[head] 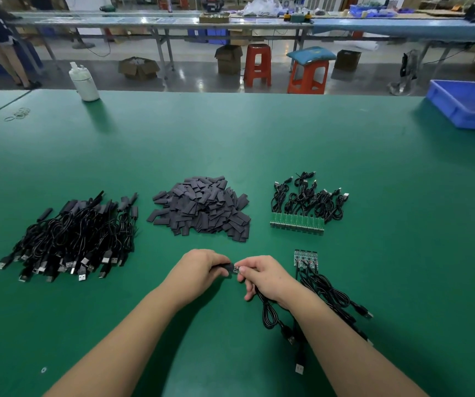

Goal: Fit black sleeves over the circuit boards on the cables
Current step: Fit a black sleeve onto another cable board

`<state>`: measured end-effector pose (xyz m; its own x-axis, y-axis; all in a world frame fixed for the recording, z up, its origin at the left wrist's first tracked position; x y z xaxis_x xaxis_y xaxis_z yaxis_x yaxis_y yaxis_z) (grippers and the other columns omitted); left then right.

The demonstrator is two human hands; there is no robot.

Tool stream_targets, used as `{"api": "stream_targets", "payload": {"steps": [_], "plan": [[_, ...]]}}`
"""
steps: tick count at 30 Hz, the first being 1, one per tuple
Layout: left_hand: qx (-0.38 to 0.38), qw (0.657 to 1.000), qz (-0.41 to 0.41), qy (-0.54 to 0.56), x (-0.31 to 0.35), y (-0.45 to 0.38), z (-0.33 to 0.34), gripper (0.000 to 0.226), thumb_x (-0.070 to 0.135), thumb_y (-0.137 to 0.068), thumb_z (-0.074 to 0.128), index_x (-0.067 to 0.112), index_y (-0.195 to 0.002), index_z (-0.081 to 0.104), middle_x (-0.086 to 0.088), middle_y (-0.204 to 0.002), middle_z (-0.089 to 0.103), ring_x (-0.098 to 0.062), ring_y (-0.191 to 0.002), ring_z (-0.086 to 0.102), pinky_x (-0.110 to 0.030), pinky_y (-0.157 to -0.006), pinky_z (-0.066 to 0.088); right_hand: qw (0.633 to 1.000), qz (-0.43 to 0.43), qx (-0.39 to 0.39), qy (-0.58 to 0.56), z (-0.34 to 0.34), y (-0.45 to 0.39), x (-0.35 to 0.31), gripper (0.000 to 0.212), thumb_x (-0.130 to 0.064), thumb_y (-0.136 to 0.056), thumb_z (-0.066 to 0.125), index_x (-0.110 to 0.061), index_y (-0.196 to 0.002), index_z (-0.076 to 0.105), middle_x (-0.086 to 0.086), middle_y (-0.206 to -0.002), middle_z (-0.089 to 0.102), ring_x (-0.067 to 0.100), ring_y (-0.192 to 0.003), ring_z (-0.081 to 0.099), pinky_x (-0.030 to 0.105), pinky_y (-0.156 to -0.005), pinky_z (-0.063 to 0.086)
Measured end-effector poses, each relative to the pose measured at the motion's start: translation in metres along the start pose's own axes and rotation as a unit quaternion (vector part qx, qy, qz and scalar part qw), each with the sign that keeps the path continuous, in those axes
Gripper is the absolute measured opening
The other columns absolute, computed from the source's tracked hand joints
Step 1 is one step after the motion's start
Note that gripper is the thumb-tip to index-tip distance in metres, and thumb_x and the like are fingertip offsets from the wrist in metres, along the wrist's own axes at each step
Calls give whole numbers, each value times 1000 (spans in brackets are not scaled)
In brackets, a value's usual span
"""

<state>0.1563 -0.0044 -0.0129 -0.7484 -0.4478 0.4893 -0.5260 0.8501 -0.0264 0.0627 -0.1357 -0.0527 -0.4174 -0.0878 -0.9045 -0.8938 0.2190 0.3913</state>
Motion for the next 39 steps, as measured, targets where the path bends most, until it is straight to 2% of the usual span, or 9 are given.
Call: {"api": "stream_targets", "payload": {"steps": [6,13,21,25,29,32,34,37,39], "plan": [[-27,999,-22,-19,2,-1,4,20,30,-90,66,31,-108,72,11,-103,73,-12,-95,65,-29,-84,50,1000,-13,-19,1,2,-1,0,45,-4,-103,45,-11,-147,43,4,-83,60,8,-52,55,28,-62,58],[-61,998,-1,8,10,-3,8,17,17,-88,65,22,-103,72,6,-94,73,-14,-88,64,-31,-82,51,999,-14,-28,12,5,0,-1,48,-3,-103,45,-12,-149,41,3,-82,57,5,-54,50,26,-60,58],[-18,997,-23,67,9,4,9,11,19,-90,67,25,-95,75,8,-88,74,-6,-80,65,-24,-79,51,999,-15,-30,11,5,1,-3,47,-2,-103,47,-9,-149,42,1,-79,59,5,-53,51,25,-61,58],[-54,998,-27,19,9,2,14,17,19,-93,61,27,-102,72,8,-92,71,-12,-87,64,-28,-82,49,998,-30,-31,36,6,2,-3,42,-6,-103,48,-14,-144,52,-7,-57,58,7,-53,57,24,-66,58],[-52,998,-4,-21,13,1,12,16,21,-95,58,23,-105,70,4,-94,68,-16,-91,63,-32,-84,48,999,-29,-28,29,5,2,-3,41,-7,-103,48,-13,-144,52,-1,-58,56,10,-55,60,25,-68,58],[-31,999,-1,-8,14,4,6,14,22,-94,60,24,-101,72,7,-94,71,-15,-89,64,-33,-83,50,999,-26,-24,10,6,3,-4,43,-6,-103,50,-9,-145,47,13,-76,61,11,-58,59,29,-71,60],[-6,1000,-5,-8,11,7,0,16,26,-94,61,28,-104,72,10,-96,72,-13,-90,65,-32,-81,50,999,-26,-18,-16,6,3,-5,41,-6,-101,53,-4,-141,50,17,-87,64,10,-59,59,30,-69,60],[36,999,-20,-2,4,11,-8,18,27,-92,64,28,-108,72,9,-98,73,-14,-92,62,-32,-81,49,998,-13,-13,-56,5,4,-6,21,-11,-99,59,1,-115,65,14,-89,70,13,-58,63,31,-65,61],[44,999,-21,-13,2,12,-10,18,28,-92,65,27,-108,72,7,-95,73,-17,-92,58,-33,-80,47,998,-6,-20,-57,7,6,-8,16,-12,-100,58,0,-103,68,14,-88,71,15,-59,65,29,-62,59]]}}
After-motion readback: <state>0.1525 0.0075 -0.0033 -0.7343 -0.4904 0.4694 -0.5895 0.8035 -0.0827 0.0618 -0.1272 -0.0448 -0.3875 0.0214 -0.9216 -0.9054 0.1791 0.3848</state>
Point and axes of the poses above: each hand's wrist, its own y-axis away from the middle knuckle, its own z-axis out of the palm, x = y × z, the point moved 5 cm from there along -y, towards the middle knuckle
